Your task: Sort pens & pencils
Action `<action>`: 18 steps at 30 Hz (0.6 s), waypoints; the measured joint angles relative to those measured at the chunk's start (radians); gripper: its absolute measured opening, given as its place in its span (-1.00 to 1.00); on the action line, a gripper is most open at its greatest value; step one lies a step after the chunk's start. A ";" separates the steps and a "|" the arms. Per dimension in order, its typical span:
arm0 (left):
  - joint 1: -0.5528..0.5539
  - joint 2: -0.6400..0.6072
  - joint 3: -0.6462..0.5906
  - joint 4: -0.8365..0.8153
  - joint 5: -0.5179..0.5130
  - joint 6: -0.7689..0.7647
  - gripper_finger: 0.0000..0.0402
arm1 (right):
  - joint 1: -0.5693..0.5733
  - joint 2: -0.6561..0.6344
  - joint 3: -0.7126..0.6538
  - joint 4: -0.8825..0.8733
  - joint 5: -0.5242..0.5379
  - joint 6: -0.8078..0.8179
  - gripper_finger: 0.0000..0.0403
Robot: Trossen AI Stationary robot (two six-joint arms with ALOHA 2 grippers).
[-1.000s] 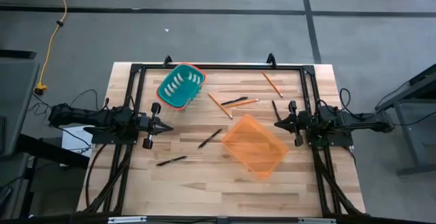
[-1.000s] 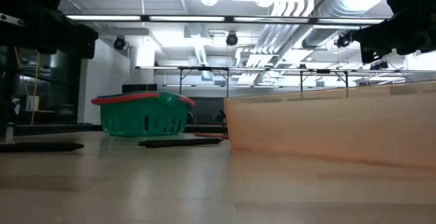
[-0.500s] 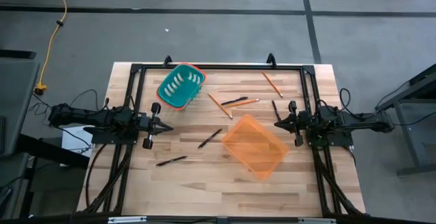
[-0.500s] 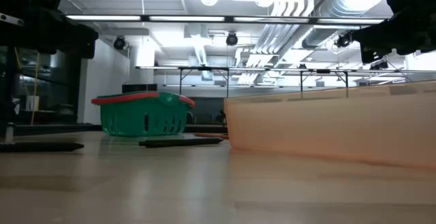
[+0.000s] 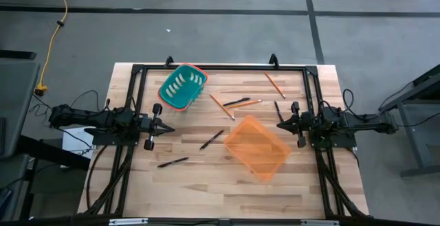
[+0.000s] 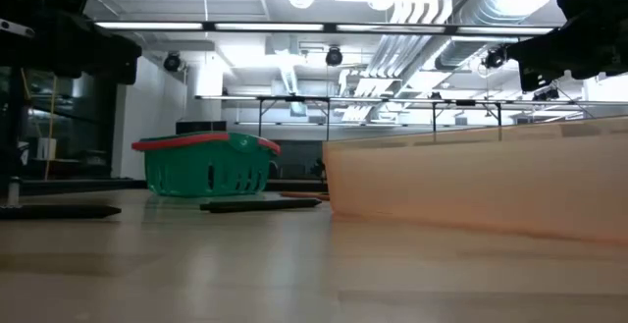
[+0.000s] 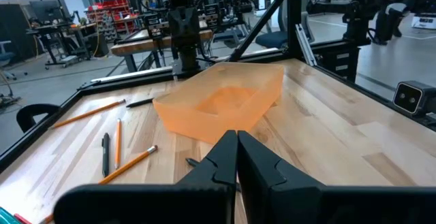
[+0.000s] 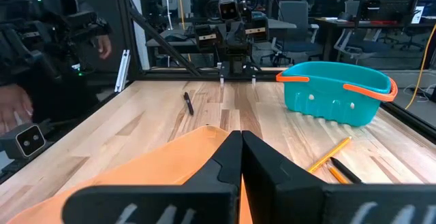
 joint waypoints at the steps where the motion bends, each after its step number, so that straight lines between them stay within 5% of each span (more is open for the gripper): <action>1: 0.000 0.000 0.000 0.000 0.000 0.000 -1.00 | 0.000 0.000 0.000 0.000 0.000 0.000 -1.00; 18: 0.000 0.000 0.000 0.000 -0.007 -0.001 -1.00 | 0.000 0.000 0.000 0.000 0.000 0.000 -1.00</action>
